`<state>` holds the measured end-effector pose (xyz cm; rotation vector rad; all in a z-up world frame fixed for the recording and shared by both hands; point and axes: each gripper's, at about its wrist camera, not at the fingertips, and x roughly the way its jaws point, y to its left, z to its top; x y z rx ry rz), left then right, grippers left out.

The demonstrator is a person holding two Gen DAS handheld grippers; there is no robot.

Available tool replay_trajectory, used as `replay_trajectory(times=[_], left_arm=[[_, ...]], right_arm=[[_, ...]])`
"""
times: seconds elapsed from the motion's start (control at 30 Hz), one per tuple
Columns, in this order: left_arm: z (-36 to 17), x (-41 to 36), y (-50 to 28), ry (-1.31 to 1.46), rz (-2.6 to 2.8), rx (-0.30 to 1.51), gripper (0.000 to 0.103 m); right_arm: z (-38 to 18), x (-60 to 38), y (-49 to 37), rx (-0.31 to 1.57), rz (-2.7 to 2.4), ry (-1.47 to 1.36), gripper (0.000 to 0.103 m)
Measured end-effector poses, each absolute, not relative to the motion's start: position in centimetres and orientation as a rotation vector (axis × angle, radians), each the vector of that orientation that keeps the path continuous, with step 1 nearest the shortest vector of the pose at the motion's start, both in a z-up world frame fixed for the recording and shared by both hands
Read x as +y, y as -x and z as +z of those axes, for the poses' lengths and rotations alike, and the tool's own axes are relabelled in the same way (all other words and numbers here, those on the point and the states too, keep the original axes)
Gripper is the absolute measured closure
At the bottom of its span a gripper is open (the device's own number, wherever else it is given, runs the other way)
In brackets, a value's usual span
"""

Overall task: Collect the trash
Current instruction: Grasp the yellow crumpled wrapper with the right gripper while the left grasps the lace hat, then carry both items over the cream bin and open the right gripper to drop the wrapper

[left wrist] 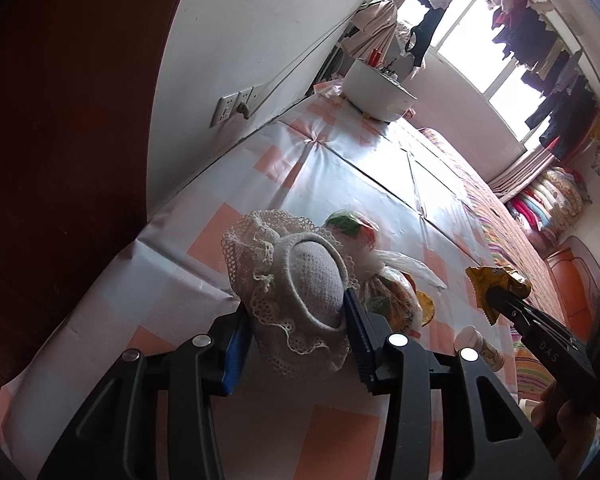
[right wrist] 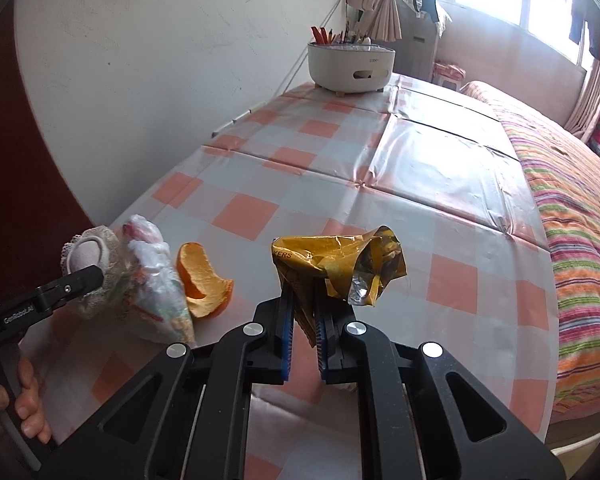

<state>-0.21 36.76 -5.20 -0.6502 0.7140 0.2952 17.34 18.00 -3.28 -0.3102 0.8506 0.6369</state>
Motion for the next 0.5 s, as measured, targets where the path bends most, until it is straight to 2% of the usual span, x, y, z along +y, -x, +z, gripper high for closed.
replay_trajectory(times=[0.5], left_arm=[[-3.7, 35.3, 1.2, 0.613, 0.258, 0.663, 0.061]], right_arm=[[-1.3, 15.4, -13.8, 0.783, 0.695, 0.255, 0.094]])
